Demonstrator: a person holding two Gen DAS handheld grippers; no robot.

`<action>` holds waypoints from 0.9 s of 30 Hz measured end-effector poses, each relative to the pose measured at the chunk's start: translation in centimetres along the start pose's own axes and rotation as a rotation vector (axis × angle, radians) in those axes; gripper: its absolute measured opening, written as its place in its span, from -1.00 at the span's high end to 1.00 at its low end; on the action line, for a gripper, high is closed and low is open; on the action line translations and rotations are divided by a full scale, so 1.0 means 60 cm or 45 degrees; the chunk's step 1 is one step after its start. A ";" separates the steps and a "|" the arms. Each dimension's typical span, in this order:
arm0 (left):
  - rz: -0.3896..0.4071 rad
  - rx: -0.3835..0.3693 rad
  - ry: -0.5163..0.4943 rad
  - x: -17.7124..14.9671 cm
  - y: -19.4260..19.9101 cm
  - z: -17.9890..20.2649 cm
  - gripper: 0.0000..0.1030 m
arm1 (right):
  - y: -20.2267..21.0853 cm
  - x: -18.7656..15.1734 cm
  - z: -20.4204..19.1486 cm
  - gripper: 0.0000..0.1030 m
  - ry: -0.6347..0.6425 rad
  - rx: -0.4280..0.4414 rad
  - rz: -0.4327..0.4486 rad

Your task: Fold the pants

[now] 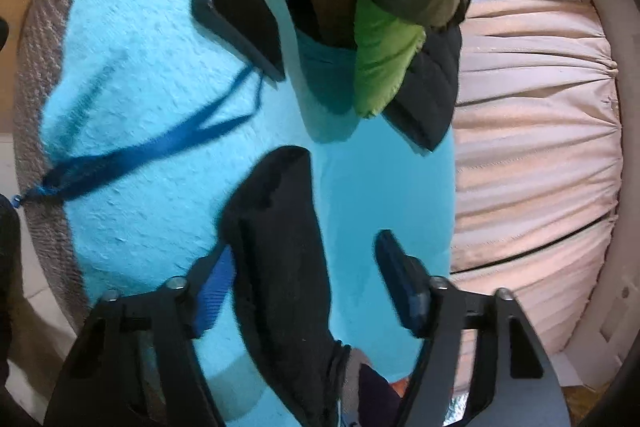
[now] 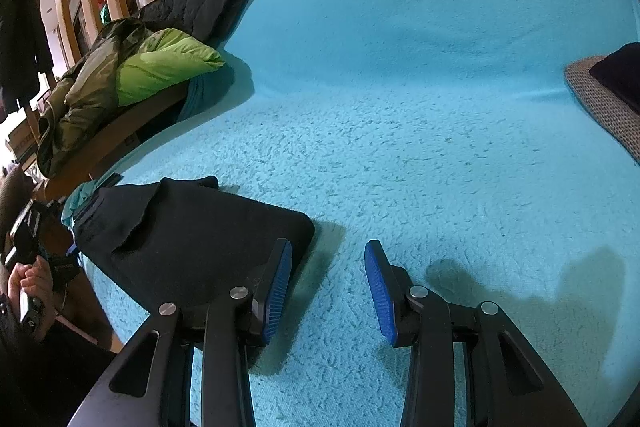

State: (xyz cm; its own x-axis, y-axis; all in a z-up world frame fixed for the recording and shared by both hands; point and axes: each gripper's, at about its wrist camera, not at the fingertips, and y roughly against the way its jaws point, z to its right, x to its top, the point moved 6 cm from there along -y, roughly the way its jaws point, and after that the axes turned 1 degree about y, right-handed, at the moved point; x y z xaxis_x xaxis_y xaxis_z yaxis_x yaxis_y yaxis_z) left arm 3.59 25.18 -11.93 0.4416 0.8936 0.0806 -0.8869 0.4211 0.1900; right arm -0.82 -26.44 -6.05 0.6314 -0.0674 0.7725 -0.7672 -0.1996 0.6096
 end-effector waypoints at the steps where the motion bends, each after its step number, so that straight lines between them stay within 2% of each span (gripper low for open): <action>1: -0.001 0.023 -0.003 0.000 -0.001 -0.004 0.08 | 0.000 0.000 0.001 0.24 -0.002 -0.001 0.000; 2: -0.002 0.045 -0.009 -0.001 -0.001 -0.008 0.21 | -0.001 0.000 0.001 0.24 -0.002 -0.001 -0.001; 4: -0.006 0.090 -0.003 -0.001 -0.001 -0.018 0.68 | -0.002 0.001 0.000 0.24 0.004 -0.001 -0.003; 7: -0.003 0.150 -0.037 -0.003 0.001 -0.025 0.83 | 0.000 0.001 0.000 0.19 0.000 -0.003 0.002; 9: 0.021 0.241 -0.179 -0.008 0.001 -0.005 0.84 | 0.001 0.002 0.001 0.18 -0.008 -0.005 0.007; 12: 0.102 0.376 -0.600 -0.035 0.004 0.071 0.84 | 0.005 0.004 0.004 0.18 -0.022 0.003 0.024; 15: 0.119 0.335 -0.918 -0.088 0.002 0.147 0.84 | 0.012 0.006 0.006 0.18 -0.041 0.023 0.047; 17: 0.068 0.256 -1.083 -0.140 -0.007 0.192 0.84 | 0.013 0.008 0.008 0.18 -0.054 0.025 0.055; 19: -0.007 0.197 -1.190 -0.192 -0.019 0.220 0.85 | 0.015 0.009 0.009 0.18 -0.066 0.024 0.060; 22: -0.118 0.129 -1.286 -0.268 -0.039 0.249 0.85 | 0.019 0.010 0.015 0.18 -0.096 0.021 0.076; 27: -0.315 0.039 -1.333 -0.385 -0.065 0.274 0.85 | 0.027 0.010 0.035 0.18 -0.186 0.026 0.101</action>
State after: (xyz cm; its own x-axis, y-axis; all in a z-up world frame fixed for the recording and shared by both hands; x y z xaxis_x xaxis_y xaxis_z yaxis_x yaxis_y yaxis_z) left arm -0.91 0.33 1.55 0.5180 0.2008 0.8315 -0.7596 0.5549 0.3392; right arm -1.43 -28.84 -4.95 0.5799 -0.2249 0.7830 -0.8137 -0.2078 0.5429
